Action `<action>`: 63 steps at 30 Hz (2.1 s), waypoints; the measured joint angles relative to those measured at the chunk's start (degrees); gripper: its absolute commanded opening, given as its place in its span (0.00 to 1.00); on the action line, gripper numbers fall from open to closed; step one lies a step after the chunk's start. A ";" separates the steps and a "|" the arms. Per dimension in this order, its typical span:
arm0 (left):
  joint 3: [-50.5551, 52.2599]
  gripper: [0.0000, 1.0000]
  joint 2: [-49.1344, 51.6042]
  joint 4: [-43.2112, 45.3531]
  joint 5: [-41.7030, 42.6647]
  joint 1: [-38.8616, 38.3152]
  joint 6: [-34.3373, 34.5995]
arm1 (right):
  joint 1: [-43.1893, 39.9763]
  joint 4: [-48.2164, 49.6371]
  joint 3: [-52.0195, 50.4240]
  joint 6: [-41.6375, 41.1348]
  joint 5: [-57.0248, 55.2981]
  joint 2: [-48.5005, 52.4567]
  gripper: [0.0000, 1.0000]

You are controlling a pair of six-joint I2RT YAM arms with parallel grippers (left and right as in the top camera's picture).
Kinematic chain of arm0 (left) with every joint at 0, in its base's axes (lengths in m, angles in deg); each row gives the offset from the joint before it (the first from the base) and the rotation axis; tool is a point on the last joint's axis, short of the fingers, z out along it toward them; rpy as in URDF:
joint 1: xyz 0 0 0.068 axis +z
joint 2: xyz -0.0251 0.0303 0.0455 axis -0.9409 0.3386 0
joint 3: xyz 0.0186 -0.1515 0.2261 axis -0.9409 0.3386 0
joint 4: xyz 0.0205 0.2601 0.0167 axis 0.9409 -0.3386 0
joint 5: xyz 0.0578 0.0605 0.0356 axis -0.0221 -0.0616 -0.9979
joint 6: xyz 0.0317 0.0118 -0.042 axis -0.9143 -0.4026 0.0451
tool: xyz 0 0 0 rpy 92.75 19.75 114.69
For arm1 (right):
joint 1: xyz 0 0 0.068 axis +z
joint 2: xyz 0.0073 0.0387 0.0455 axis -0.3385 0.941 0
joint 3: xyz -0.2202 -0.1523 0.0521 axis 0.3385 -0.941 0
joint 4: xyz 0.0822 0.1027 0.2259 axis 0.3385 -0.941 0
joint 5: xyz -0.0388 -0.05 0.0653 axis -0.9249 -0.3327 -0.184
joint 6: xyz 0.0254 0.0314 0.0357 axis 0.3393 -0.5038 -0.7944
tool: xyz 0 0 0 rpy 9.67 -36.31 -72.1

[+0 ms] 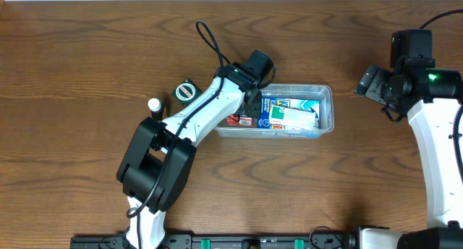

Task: Pack container
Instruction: 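Lower the red packet into the container's left end and open the left gripper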

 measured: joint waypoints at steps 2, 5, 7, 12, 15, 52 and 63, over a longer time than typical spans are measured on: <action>0.00 0.63 0.00 0.17 -0.07 0.00 0.00 | 0.00 0.00 0.00 0.00 0.02 0.00 0.99; 0.00 0.63 0.00 0.68 -0.28 0.00 0.00 | 0.00 0.00 0.00 0.00 0.00 0.02 0.99; 0.00 0.63 0.00 1.31 -0.48 0.00 0.00 | 0.00 0.00 0.00 0.00 0.02 0.02 0.99; 0.00 0.64 0.26 2.36 -0.68 0.00 0.00 | 0.00 0.00 0.00 0.00 0.02 0.02 0.99; 0.00 0.72 1.29 2.73 -0.66 -0.04 0.00 | 0.00 0.00 0.00 0.00 0.02 0.00 0.99; -0.02 0.81 2.67 4.50 10.21 0.07 0.02 | 0.00 0.00 0.00 0.00 0.02 0.02 0.99; -0.07 0.81 2.67 5.70 11.93 1.84 -0.07 | 0.00 0.00 0.00 0.00 0.02 0.02 0.99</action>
